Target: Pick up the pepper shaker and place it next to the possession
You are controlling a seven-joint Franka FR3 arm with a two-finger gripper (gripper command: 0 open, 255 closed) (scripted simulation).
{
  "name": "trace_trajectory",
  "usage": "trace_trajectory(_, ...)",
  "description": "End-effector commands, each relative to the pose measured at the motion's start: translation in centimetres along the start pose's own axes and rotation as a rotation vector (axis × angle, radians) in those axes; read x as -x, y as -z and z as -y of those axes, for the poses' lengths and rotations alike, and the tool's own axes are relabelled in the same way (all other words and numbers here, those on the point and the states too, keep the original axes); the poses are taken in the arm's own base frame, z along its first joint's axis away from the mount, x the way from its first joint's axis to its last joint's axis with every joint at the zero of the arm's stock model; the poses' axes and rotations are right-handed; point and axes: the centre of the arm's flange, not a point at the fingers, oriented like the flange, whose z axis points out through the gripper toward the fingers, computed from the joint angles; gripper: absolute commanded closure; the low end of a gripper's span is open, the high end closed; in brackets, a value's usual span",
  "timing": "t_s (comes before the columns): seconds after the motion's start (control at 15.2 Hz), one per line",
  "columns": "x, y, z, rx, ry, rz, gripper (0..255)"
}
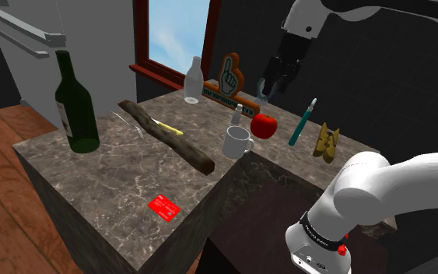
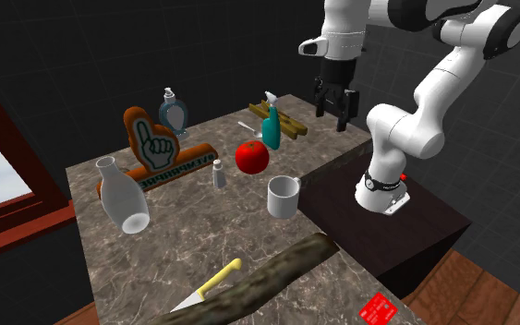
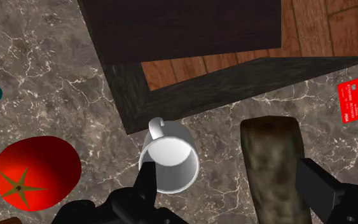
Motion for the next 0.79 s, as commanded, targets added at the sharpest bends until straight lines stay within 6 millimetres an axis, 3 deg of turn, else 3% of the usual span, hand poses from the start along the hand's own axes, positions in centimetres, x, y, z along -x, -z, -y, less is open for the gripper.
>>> trace_trajectory(0.0,0.0,0.0,0.0,0.000,0.000,0.000,0)
trace_trajectory(0.73,-8.8,-7.4,-8.1,0.014,-0.045,-0.032,0)
